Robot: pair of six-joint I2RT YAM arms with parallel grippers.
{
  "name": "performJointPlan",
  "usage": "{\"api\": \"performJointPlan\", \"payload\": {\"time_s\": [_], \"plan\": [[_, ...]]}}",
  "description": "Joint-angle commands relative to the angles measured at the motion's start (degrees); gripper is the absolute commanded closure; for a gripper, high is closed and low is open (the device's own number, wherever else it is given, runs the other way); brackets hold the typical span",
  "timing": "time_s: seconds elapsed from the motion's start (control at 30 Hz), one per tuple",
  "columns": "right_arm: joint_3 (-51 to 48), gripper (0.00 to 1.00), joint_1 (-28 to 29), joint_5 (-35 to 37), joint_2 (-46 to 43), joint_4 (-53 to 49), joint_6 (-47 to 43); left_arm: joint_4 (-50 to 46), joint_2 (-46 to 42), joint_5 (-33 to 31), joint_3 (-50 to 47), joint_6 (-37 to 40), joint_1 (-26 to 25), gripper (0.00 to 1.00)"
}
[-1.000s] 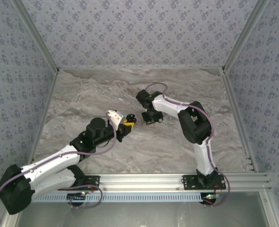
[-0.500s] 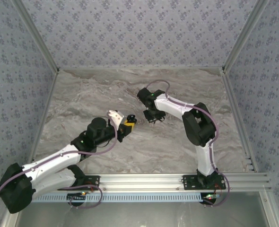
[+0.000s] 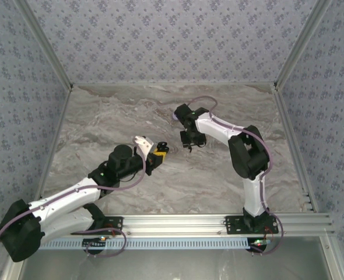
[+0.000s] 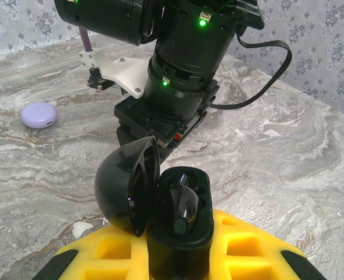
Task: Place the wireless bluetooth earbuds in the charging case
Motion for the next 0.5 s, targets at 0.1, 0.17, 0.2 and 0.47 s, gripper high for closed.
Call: {"api": "performJointPlan", "payload": {"time_s": [0.1,0.17,0.2,0.47], "plan": [[1.5,0.54,0.1,-1.9,3.2,-0.2,1.7,1.1,0.1,0.8,2.5,-0.4,-0.4,0.92],[1.9,0.54,0.0,-1.9,3.8,-0.3,1.5,1.2,0.1,0.8,2.4,-0.4,-0.4,0.92],[2.2,0.54,0.0,-1.9,4.0,-0.4,1.4,1.1,0.1,0.9,2.4,-0.4,-0.4,0.92],[3.9,0.54,0.1,-2.2,6.4,-0.7,-0.5,0.9,-0.1,0.7,2.4,-0.5,-0.4,0.92]]}}
